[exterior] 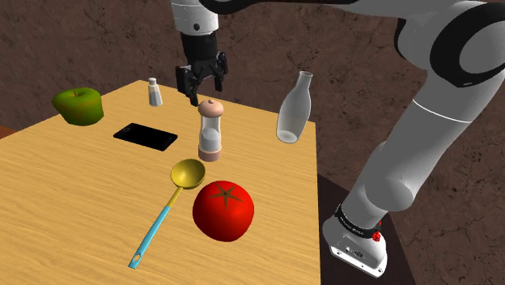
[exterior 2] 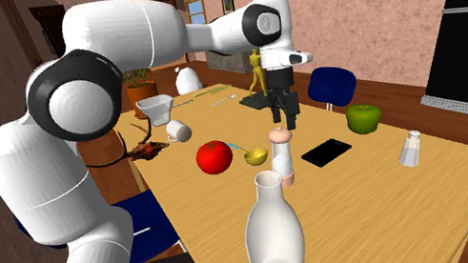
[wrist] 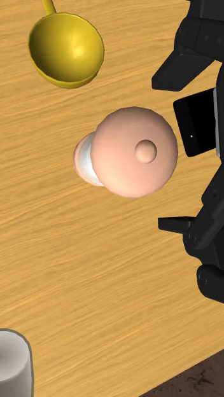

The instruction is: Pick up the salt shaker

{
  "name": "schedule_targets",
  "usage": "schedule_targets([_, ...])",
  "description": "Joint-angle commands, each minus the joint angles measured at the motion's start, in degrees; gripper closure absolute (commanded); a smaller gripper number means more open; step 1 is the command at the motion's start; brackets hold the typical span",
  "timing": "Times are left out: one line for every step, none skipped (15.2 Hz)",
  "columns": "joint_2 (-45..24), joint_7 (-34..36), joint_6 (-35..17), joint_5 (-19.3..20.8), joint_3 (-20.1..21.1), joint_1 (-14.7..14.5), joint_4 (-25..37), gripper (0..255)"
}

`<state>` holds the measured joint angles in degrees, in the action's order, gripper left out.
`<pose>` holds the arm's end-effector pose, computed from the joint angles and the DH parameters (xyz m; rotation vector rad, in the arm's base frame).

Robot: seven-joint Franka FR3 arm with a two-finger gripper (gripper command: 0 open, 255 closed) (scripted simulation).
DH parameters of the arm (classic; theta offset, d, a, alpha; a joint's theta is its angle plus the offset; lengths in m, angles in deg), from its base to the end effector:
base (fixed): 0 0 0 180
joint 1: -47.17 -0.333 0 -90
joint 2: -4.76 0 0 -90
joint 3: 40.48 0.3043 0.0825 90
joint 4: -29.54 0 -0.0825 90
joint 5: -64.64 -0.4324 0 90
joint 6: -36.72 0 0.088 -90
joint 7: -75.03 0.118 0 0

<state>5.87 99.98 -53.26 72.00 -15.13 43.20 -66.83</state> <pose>0.5227 0.2783 0.5557 2.9745 0.1217 -0.0317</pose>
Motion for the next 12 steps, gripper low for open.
schedule_targets([-0.1,0.3,-1.5,0.1,0.1,0.0,-1.3,0])
schedule_targets([0.0,0.4,-2.2,0.1,0.0,0.0,-2.2,0])
schedule_targets([0.0,0.4,-3.0,0.0,0.0,0.0,-3.1,0])
schedule_targets([0.1,0.5,-3.8,0.0,0.0,0.0,-3.9,0])
schedule_targets([0.1,0.5,-4.2,0.0,0.0,0.0,-4.4,0])
schedule_targets([0.1,0.5,-4.3,0.0,0.0,0.0,-4.4,0])
schedule_targets([0.2,0.6,-4.2,0.0,0.0,0.0,-4.4,255])
schedule_targets([0.2,0.6,-4.2,0.0,0.0,0.0,-4.4,255])
schedule_targets([0.2,0.6,-4.2,0.0,0.0,0.0,-4.4,255])
schedule_targets([0.2,0.6,-4.2,0.0,0.0,0.0,-4.3,255])
schedule_targets([0.2,0.6,-4.2,0.0,0.0,0.0,-4.3,255])
schedule_targets([0.2,0.6,-4.2,0.0,0.0,0.0,-4.3,255])
